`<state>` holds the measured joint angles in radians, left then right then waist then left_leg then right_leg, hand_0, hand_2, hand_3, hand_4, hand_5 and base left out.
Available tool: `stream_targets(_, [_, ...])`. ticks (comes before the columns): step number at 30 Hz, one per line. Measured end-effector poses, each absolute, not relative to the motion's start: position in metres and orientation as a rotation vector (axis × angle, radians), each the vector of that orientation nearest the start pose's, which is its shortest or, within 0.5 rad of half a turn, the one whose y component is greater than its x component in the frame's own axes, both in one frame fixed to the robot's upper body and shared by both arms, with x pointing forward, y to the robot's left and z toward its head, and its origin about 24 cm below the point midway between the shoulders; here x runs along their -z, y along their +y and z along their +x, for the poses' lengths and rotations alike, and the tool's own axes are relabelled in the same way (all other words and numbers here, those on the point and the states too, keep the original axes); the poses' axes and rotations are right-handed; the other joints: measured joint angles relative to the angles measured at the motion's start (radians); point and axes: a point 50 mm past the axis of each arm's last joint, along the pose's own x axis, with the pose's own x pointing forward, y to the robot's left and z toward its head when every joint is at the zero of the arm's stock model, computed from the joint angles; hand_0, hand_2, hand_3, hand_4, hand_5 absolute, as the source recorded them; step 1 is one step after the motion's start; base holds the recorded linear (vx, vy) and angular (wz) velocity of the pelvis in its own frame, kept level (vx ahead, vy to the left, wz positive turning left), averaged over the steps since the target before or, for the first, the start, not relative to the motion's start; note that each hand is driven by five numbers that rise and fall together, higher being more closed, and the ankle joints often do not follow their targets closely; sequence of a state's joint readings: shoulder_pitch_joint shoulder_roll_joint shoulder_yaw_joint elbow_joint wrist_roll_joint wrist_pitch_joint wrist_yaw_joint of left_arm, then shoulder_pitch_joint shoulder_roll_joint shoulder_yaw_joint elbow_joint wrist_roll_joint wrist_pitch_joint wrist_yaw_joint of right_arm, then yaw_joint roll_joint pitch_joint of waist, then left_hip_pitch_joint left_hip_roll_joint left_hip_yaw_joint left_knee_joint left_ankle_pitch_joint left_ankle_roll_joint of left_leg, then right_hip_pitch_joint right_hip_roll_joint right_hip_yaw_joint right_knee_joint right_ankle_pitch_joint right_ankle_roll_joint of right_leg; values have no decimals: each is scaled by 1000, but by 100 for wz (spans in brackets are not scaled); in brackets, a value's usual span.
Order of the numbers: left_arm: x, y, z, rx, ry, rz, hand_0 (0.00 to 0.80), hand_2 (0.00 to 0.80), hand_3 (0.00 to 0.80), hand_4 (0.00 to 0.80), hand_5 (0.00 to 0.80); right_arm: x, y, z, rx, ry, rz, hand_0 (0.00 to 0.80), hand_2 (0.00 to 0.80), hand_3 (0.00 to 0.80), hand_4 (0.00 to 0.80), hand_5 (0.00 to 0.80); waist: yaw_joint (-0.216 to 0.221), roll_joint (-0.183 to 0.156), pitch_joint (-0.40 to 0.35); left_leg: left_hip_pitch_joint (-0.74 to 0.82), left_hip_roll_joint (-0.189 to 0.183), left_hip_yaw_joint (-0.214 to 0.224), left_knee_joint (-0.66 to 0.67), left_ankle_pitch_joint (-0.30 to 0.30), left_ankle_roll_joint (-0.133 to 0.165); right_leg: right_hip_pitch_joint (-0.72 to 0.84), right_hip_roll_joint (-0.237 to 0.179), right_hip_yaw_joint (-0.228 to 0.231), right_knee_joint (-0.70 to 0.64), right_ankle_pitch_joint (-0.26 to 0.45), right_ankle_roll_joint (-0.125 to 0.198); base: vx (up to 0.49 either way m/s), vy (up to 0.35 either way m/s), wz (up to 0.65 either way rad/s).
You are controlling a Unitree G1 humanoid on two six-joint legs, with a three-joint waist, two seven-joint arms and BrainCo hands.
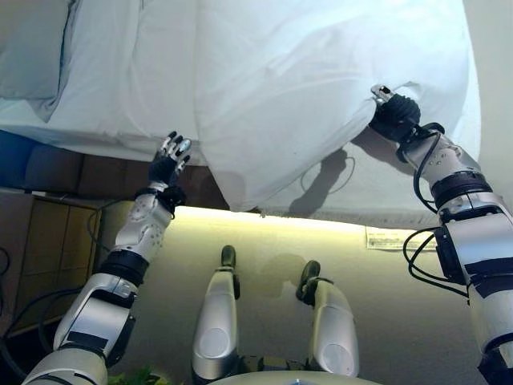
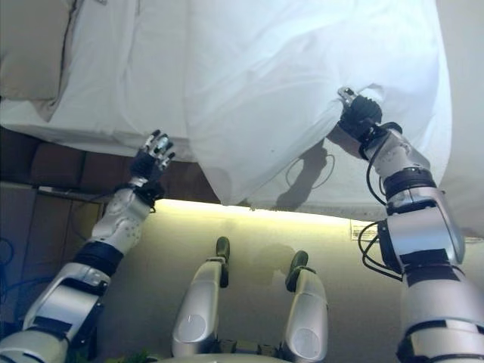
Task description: Make the bed neatly
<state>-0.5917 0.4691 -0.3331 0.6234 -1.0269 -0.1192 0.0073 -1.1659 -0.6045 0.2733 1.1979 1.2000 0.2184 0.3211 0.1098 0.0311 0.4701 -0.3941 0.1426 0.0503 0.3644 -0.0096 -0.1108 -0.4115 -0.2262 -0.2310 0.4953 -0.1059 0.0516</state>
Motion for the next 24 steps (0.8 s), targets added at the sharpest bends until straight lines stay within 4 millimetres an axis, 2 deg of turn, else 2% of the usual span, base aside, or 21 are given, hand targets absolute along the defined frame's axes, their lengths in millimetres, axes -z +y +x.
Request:
stream_targets(4, [-54, 163, 351, 152, 186, -643, 0, 0, 0, 0, 0, -197, -239, 411, -170, 48, 579, 800, 800, 800, 800, 800, 3, -2, 0, 1, 3, -1, -1, 0, 0, 7, 6, -1, -12, 8, 1, 20, -17, -1])
stream_targets(8, [-16, 127, 334, 216, 382, -869, 0, 0, 0, 0, 0, -195, -235, 412, -163, 62, 574, 800, 800, 800, 800, 800, 8, -13, 1, 13, 16, 0, -5, 1, -1, 21, 20, -3, -25, 13, -5, 49, -72, -4])
stream_targets(13, [16, 107, 311, 222, 567, -1075, 0, 0, 0, 0, 0, -188, -214, 416, -206, 84, 629, 800, 800, 800, 800, 800, -9, -65, -24, 19, 42, 0, -17, 5, -9, 29, 50, -7, -48, 22, -17, 16, -108, -7])
stream_targets(19, [23, 84, 298, 250, 709, -1337, 0, 0, 0, 0, 0, -191, -189, 419, -283, 72, 676, 800, 800, 800, 800, 800, -13, -84, -28, 19, 60, -2, -20, 8, -15, 35, 69, -13, -63, 28, -26, 20, -93, -3])
stream_targets(24, [16, 69, 298, 260, 745, -1509, 0, 0, 0, 0, 0, -199, -165, 420, -352, 40, 727, 800, 800, 800, 800, 800, -22, -99, -27, 17, 73, -2, -15, 5, -25, 36, 83, -14, -66, 30, -30, 10, -78, -3])
